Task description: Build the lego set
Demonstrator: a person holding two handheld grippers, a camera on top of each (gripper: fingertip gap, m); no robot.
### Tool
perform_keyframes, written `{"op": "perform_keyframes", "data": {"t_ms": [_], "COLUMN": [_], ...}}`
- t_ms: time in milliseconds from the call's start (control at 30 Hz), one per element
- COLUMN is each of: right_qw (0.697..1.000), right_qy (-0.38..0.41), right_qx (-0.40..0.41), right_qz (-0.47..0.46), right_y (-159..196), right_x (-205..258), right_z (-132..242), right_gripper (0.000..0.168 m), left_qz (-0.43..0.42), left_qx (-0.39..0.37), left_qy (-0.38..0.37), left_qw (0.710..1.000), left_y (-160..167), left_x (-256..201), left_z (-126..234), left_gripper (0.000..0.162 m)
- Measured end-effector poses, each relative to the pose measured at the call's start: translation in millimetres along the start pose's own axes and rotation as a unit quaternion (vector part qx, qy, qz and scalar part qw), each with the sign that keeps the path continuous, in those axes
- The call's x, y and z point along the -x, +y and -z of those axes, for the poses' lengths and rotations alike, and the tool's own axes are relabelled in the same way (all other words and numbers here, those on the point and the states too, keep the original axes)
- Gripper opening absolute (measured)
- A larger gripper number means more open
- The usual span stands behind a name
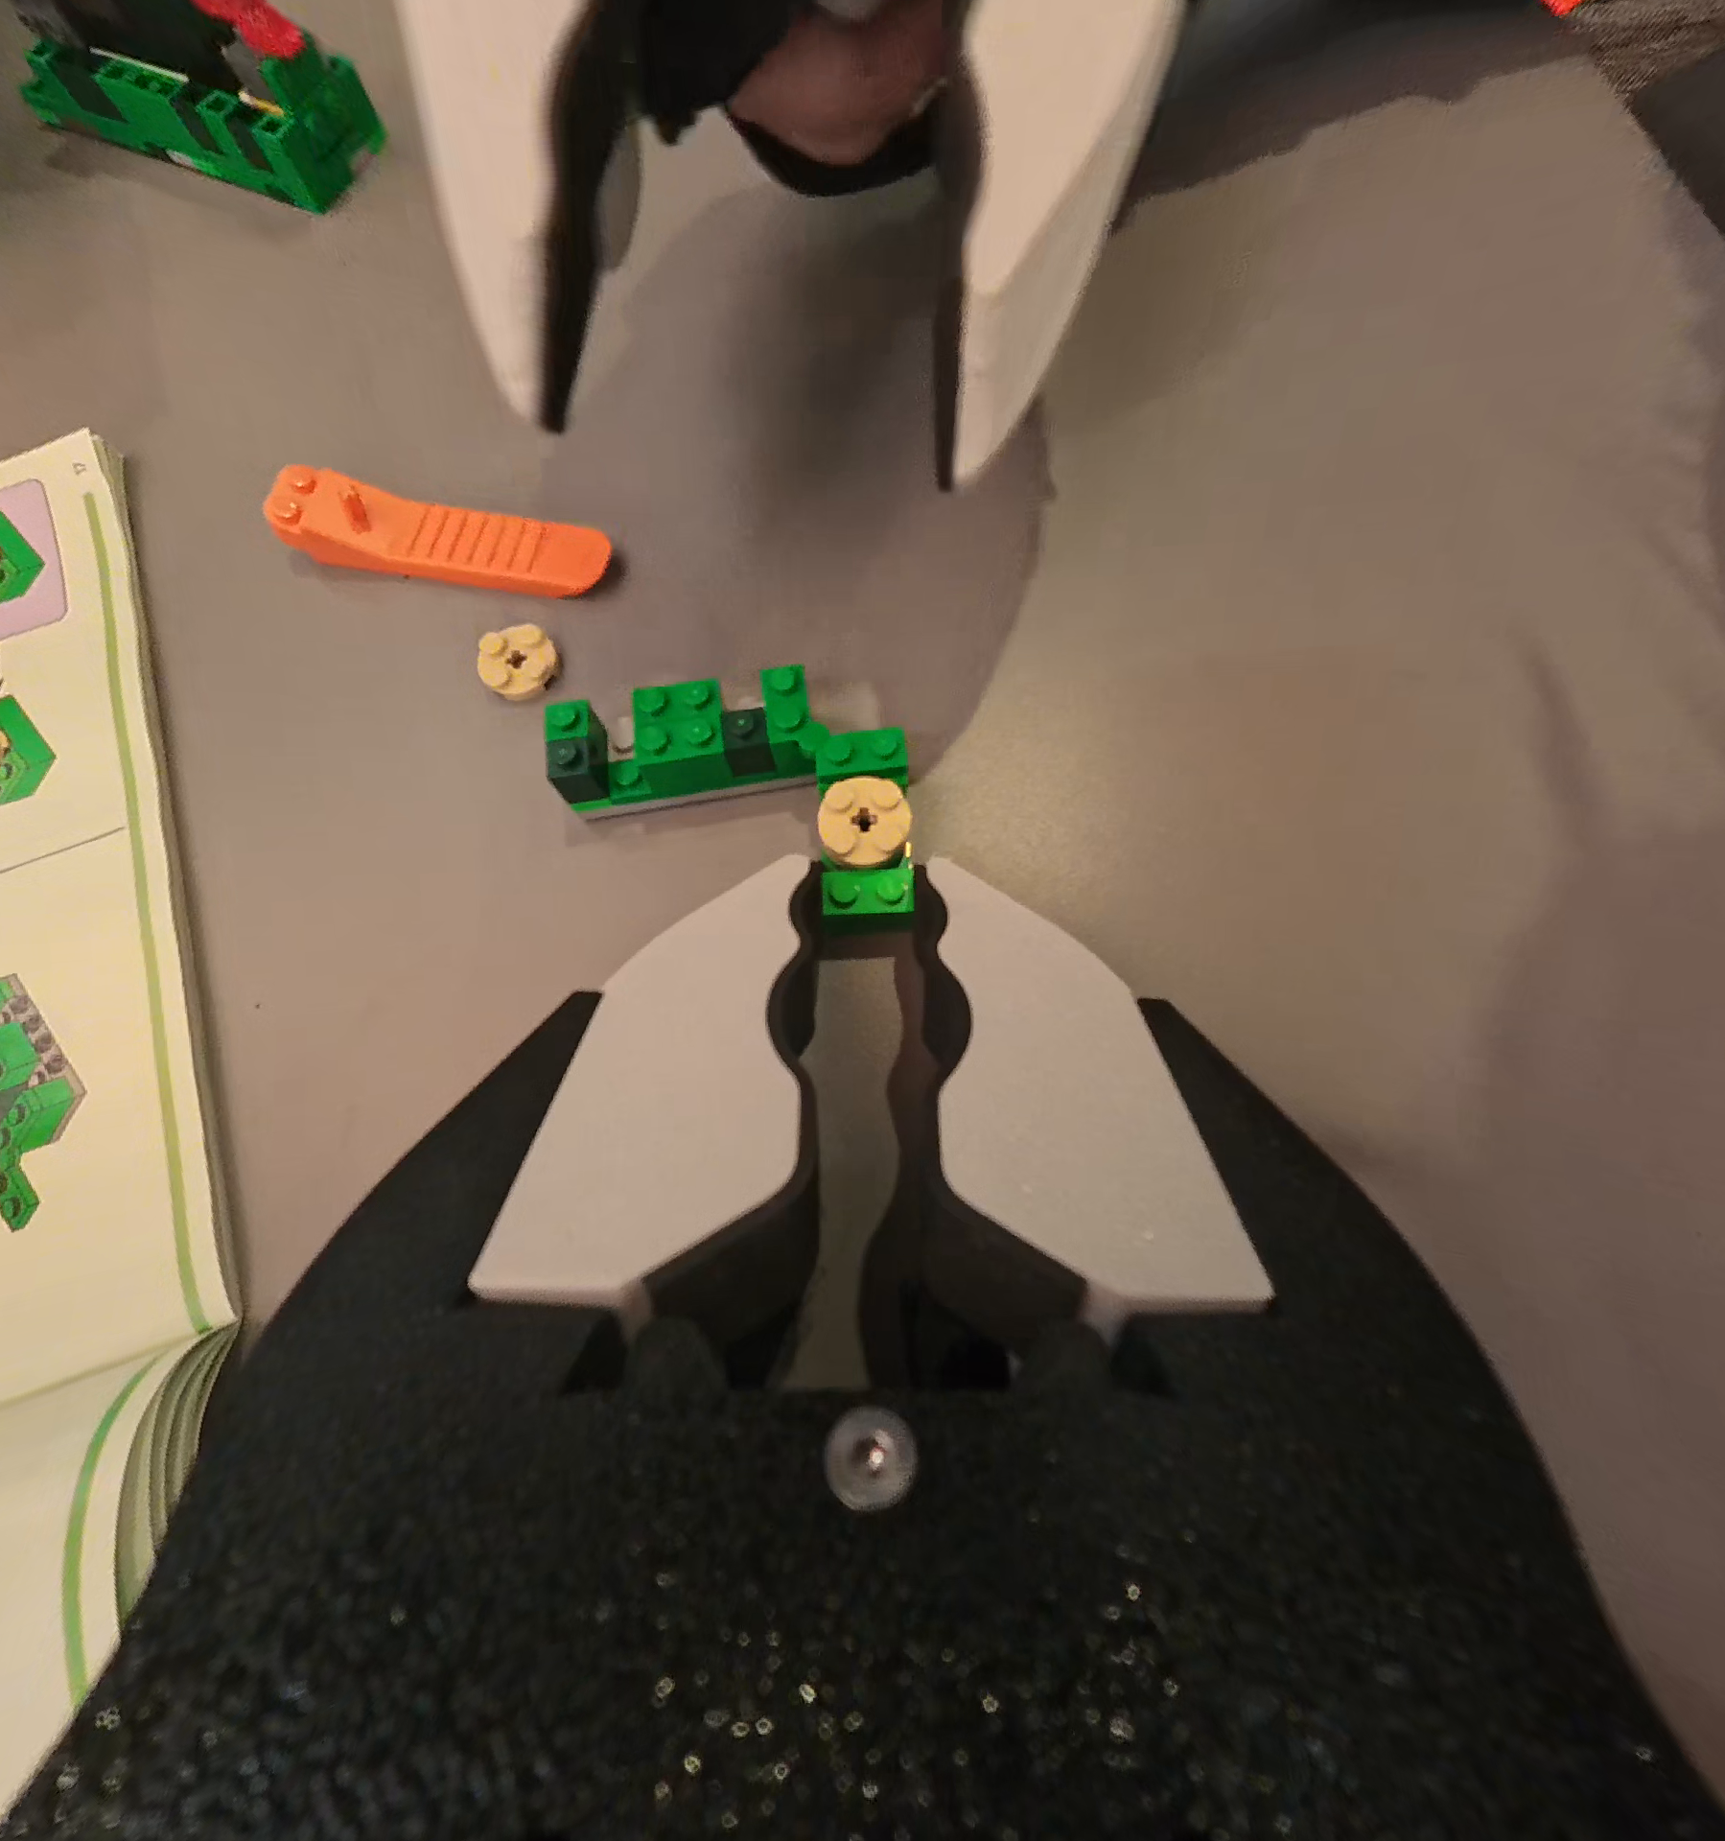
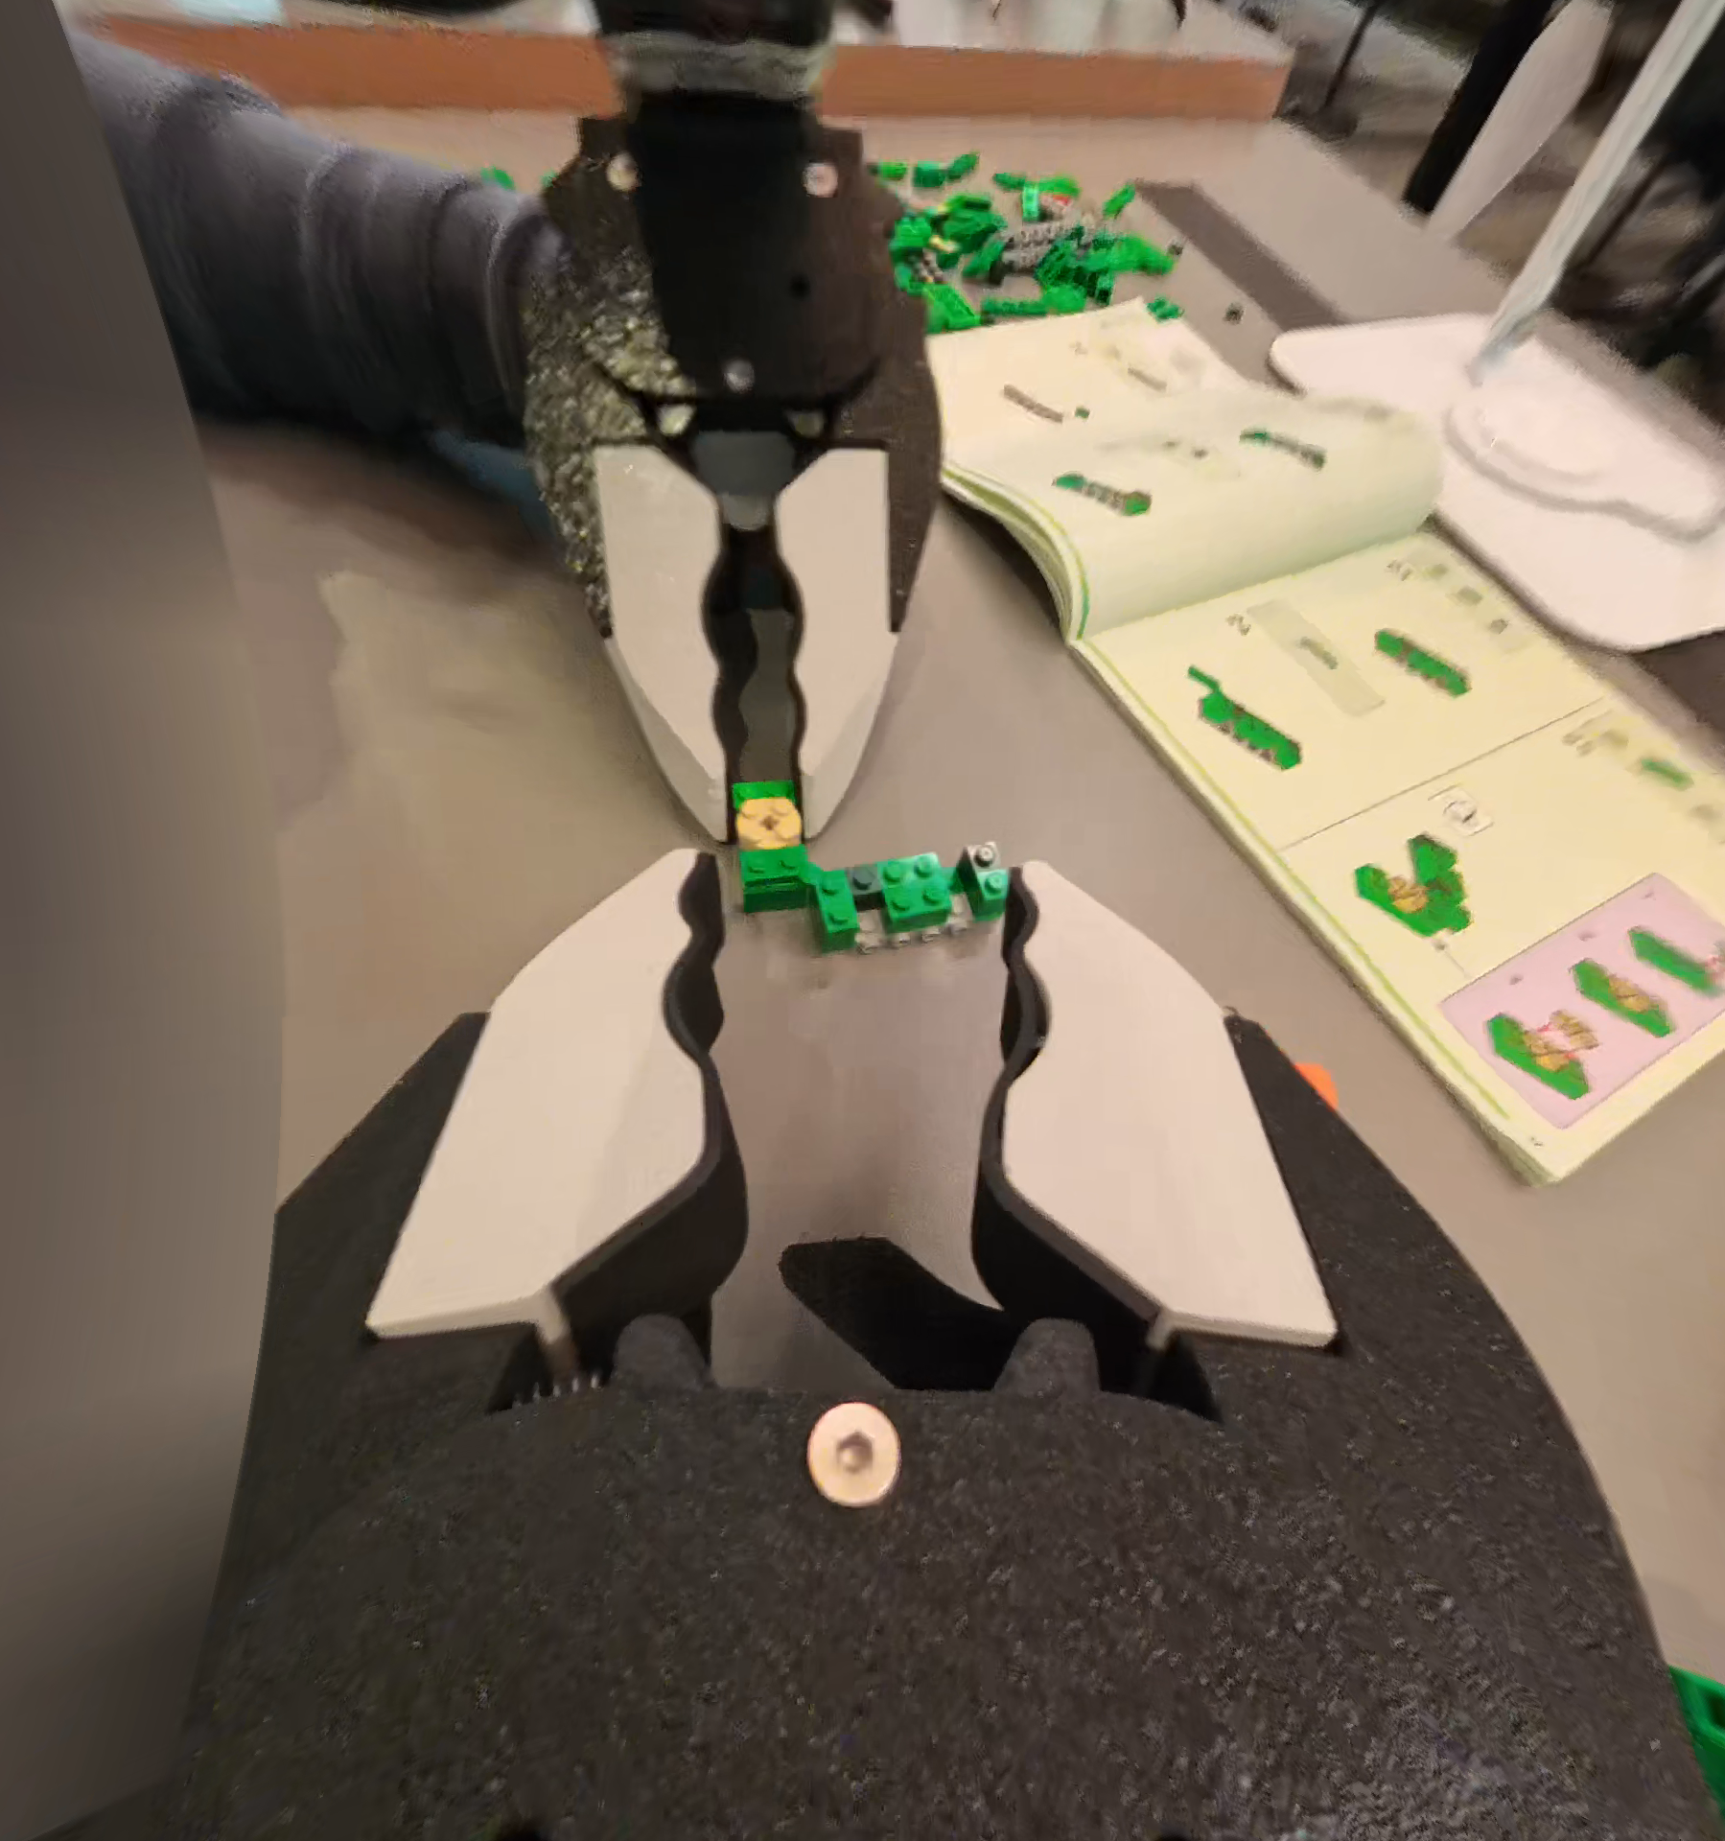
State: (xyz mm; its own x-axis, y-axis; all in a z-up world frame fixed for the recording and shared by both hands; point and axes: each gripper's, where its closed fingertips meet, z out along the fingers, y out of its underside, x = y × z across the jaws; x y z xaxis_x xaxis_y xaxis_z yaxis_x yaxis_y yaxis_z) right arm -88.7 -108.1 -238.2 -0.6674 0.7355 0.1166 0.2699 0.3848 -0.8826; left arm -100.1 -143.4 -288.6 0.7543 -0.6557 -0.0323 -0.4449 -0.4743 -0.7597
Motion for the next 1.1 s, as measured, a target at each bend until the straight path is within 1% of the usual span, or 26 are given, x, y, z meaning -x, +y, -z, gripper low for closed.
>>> {"op": "perform_keyframes", "data": {"t_ms": [33, 100, 133, 233, 300, 433, 600, 800, 1100], "right_qw": [0.999, 0.986, 0.975, 0.945, 0.933, 0.926, 0.910, 0.897, 0.895], "right_qy": [0.027, 0.073, 0.088, 0.103, 0.107, 0.107, 0.108, 0.117, 0.124], "right_qx": [0.012, 0.056, 0.087, 0.166, 0.185, 0.208, 0.235, 0.239, 0.225], "right_qz": [0.043, 0.142, 0.184, 0.262, 0.290, 0.298, 0.325, 0.353, 0.363], "right_y": [1, 7, 11, 25, 26, 25, 27, 26, 24], "right_x": [5, 17, 21, 31, 33, 27, 21, 18, 17], "right_z": [-1, -5, -9, -22, -28, -33, -35, -37, -38], "right_gripper": [0.047, 0.038, 0.038, 0.039, 0.035, 0.033, 0.025, 0.021, 0.015], "left_qz": [0.001, 0.004, 0.005, 0.008, 0.010, 0.015, 0.022, 0.028, 0.033], "left_qx": [0.000, 0.000, 0.000, 0.001, 0.001, 0.001, 0.000, 0.000, 0.000], "left_qy": [0.000, 0.001, 0.001, 0.000, 0.001, 0.003, 0.005, 0.005, 0.007], "left_qw": [1.000, 1.000, 1.000, 1.000, 1.000, 1.000, 1.000, 1.000, 0.999], "left_y": [0, 0, 0, 0, 0, 0, 0, 0, 0], "left_x": [0, 1, 1, 1, 2, 2, 3, 4, 4], "left_z": [0, 0, 0, 0, 0, 0, 0, 0, 0], "left_gripper": [0.016, 0.016, 0.016, 0.016, 0.016, 0.016, 0.016, 0.016, 0.016]}}
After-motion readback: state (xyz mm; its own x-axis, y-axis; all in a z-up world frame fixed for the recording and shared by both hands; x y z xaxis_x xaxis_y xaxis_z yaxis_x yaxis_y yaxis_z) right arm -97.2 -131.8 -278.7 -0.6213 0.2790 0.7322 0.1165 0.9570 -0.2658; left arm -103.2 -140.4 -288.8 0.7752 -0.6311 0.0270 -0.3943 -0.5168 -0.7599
